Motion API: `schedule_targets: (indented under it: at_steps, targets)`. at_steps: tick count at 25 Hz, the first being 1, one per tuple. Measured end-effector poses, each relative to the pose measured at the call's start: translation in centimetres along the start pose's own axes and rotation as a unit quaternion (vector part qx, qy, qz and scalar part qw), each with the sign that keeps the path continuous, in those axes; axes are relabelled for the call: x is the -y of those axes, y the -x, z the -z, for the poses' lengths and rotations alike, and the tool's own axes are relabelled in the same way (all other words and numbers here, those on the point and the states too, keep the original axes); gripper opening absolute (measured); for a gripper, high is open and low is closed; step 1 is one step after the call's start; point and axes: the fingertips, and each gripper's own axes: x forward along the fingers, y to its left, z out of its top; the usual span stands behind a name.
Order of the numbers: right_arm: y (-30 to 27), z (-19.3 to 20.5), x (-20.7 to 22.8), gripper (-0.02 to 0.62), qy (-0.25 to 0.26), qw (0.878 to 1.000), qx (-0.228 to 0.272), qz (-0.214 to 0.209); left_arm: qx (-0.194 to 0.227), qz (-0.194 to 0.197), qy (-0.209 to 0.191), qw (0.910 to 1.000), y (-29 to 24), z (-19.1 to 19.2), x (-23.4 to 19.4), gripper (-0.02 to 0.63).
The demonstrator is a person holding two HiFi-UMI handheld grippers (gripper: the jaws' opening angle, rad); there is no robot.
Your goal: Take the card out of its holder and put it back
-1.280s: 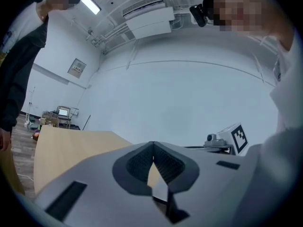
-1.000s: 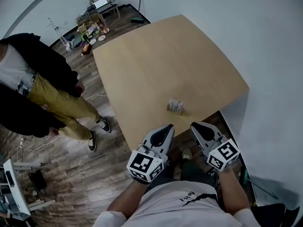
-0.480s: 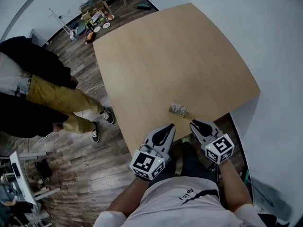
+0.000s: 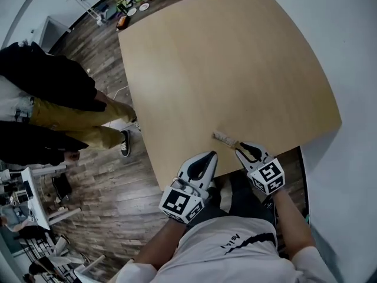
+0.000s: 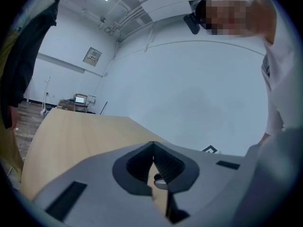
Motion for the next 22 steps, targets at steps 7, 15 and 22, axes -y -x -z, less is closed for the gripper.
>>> schedule_targets:
  at_steps: [7, 15, 22]
  targets:
    - [-4.0, 2.2, 0.8, 0.089, 0.034, 0.998, -0.028, -0.046, -0.013, -0.048, 0.016, 0.9986, -0.5, 1.9, -2.1, 0.012]
    - [-5.7, 2.4, -0.2, 0.032, 0.067, 0.996, -0.021, -0.058, -0.019, -0.062, 0.02, 0.9977, 1.4, 2.7, -3.3, 0.012]
    - [-4.5, -0.1, -0.4, 0.026, 0.08, 0.995, 0.005, -0.054, -0.018, -0.054, 0.02, 0.9982, 2.3, 2.5, -3.0, 0.012]
